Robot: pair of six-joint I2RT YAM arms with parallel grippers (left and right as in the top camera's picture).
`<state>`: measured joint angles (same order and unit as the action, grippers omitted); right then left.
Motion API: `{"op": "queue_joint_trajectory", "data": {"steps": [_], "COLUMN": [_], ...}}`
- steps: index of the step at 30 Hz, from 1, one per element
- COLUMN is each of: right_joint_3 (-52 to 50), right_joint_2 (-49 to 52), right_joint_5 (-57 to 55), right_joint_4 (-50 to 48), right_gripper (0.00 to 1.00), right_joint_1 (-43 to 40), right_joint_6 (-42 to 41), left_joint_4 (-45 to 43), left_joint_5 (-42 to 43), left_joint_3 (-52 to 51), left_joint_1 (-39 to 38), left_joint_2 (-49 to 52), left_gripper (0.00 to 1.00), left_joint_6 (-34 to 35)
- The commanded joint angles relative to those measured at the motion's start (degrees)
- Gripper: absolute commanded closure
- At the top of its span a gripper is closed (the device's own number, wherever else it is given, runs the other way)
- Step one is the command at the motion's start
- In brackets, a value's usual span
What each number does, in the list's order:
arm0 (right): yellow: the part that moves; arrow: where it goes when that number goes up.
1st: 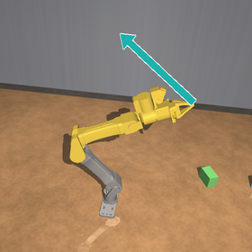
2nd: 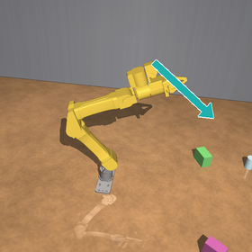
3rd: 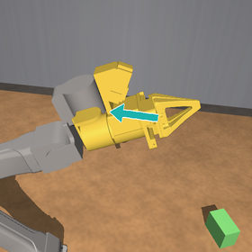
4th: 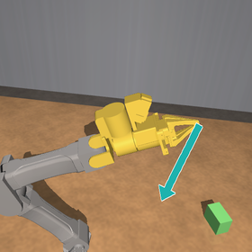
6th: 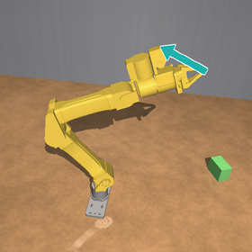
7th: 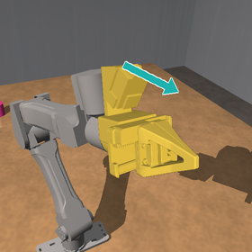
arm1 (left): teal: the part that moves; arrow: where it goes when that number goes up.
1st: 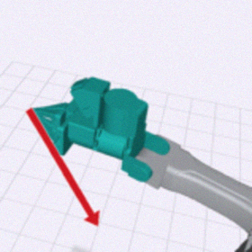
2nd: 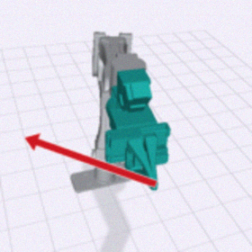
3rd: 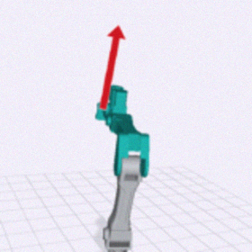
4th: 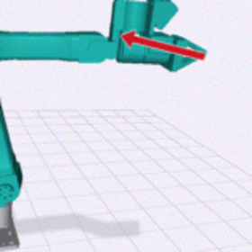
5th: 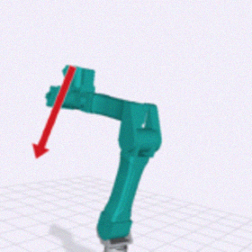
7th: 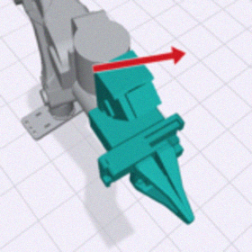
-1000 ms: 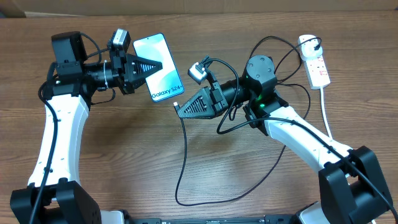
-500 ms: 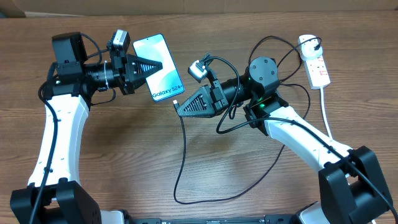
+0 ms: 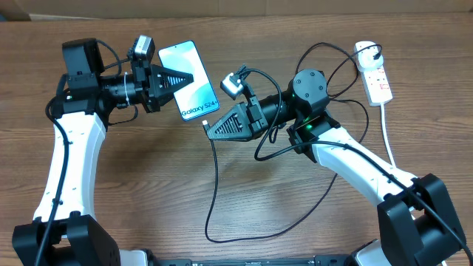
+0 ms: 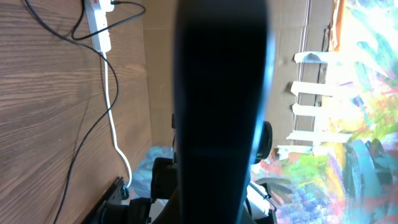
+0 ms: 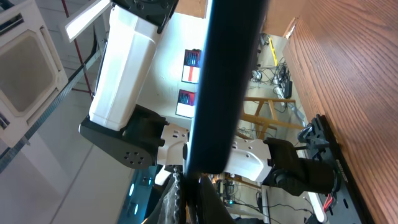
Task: Plug charger to phone and switch on socket
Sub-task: 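Move the plug left toward the phone's bottom edge with the right gripper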
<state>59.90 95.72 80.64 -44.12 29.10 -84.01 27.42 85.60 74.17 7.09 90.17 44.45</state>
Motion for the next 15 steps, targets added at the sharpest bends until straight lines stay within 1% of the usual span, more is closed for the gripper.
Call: {"op": "queue_joint_trajectory", "data": {"steps": [1, 15], "right_joint_3": [0.2, 0.2], "right_joint_2": [-0.3, -0.3], "right_joint_5": [-1.0, -0.5], "right_joint_4": [-0.1, -0.1], "right_gripper": [0.96, 0.96], "right_joint_1": [0.2, -0.6], "right_joint_6": [-0.2, 0.0], "left_joint_4": [-0.2, -0.2], "left_joint_5": [1.5, 2.5], "left_joint_3": [0.0, 0.0], "left_joint_1": [-1.4, -1.5], "left_joint_2": [-0.3, -0.3], "left_gripper": [0.96, 0.96], "left_joint_6": [-0.7, -0.7]}}
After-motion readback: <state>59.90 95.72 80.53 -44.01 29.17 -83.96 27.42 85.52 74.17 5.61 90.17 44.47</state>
